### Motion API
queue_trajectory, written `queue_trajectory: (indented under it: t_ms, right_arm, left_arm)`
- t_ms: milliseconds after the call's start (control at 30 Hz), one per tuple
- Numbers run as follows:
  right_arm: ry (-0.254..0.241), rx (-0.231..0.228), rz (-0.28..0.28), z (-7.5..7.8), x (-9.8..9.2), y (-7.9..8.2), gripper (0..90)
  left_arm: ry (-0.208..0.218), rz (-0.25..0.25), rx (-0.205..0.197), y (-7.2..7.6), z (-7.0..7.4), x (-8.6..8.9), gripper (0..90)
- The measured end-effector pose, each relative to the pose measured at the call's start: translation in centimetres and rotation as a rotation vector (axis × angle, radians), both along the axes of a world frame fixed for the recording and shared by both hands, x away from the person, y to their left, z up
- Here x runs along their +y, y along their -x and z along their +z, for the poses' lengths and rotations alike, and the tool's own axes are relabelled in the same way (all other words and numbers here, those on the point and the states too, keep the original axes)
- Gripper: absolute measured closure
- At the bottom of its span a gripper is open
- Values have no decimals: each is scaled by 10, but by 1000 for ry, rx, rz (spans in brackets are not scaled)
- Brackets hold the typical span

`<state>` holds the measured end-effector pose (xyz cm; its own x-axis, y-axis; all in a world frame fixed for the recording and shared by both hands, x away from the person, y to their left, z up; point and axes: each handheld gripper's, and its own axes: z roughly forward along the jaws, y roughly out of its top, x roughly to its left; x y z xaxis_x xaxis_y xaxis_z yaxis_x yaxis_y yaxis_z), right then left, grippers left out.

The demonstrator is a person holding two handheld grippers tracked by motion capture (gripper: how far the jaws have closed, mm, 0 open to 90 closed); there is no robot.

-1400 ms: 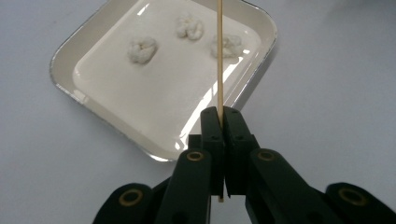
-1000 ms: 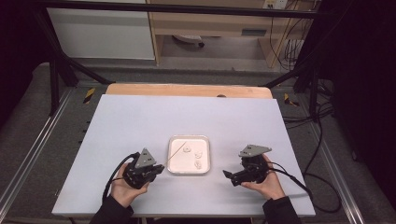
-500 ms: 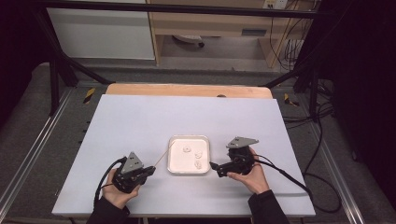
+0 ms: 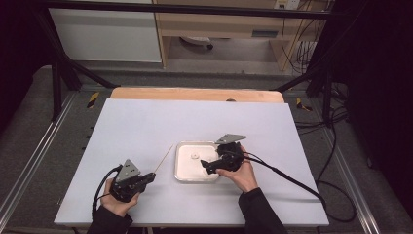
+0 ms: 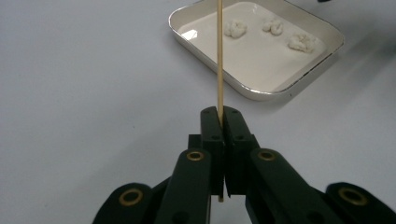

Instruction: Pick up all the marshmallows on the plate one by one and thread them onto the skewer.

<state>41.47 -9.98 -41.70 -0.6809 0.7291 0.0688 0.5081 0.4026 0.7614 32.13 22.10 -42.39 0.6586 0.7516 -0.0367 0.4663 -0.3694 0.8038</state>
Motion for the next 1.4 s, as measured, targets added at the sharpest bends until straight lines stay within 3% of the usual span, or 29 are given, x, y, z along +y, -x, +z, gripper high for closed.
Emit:
queue_trajectory:
  t_ms: [367, 467, 900, 967, 1200, 1400]
  right_arm:
    - [-10, 13, 19, -4, 32, -19, 127]
    - [6, 8, 20, -8, 40, -24, 225]
    - [30, 45, 41, -22, 53, -34, 489]
    - [56, 45, 45, -24, 53, -34, 538]
    - [91, 47, 60, -28, 52, -32, 582]
    - [84, 47, 45, -29, 53, -31, 653]
  left_arm:
    - [-3, -4, 2, 0, -2, -2, 884]
    - [2, 0, 0, 0, -2, -1, 884]
    - [1, -4, 1, 0, -2, -2, 884]
    - [0, -4, 2, 0, -3, -2, 884]
    - [-1, -4, 0, 0, -2, -2, 884]
    - [2, -4, -4, 0, -2, -3, 884]
